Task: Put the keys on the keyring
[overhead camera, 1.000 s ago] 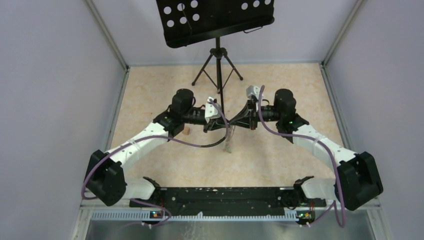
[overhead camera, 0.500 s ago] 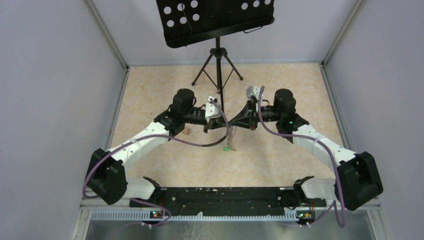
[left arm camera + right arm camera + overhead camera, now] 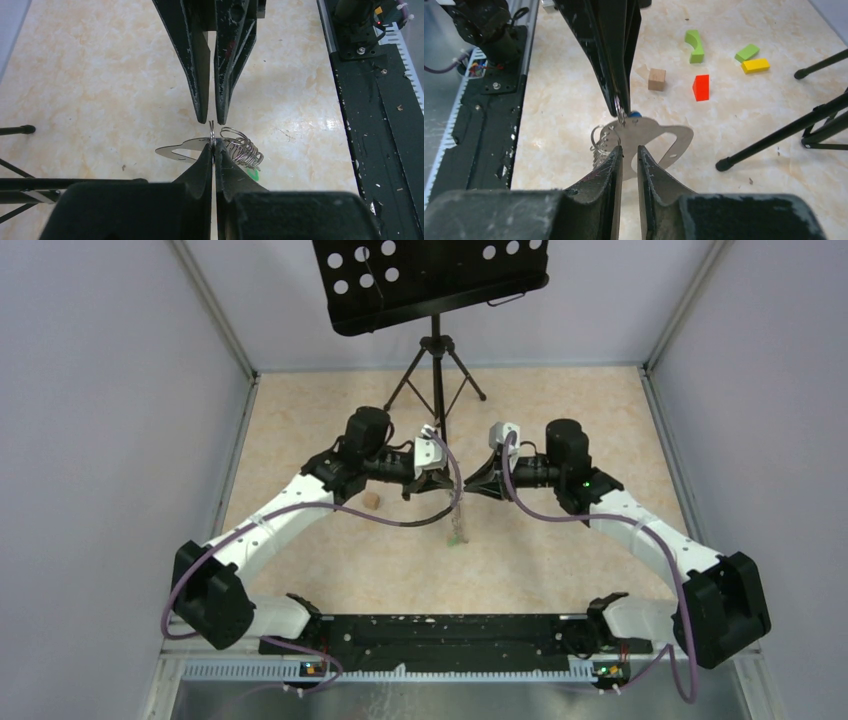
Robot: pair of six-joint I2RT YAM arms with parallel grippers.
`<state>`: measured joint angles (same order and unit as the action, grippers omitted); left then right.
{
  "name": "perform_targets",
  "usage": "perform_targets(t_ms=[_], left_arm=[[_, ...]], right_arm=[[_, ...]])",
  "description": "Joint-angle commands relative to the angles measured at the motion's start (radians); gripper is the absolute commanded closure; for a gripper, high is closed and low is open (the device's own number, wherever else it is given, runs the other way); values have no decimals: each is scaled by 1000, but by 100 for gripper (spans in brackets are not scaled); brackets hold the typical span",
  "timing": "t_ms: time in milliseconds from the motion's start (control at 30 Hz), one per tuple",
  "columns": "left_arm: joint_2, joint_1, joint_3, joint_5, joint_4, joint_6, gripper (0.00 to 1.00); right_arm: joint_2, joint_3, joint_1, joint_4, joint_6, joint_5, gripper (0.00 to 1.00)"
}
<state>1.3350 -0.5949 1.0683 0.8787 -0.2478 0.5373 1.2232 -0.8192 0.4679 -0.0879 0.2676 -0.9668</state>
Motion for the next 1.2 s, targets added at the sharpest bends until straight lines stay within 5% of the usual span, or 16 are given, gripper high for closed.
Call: perform_targets(t_ms=[0,400,1167], left_arm=[[3,-4,93,-62,-144,68,100],[5,-57,152,-162,-264,77,100],[47,-126,217,-195,-361,24,100]], right_arm=[[-33,-37,-5,76,131,41,83],[-28,-49,-3,-29,-33,-69,61],[35,-46,64,-82,-73,-131,74]])
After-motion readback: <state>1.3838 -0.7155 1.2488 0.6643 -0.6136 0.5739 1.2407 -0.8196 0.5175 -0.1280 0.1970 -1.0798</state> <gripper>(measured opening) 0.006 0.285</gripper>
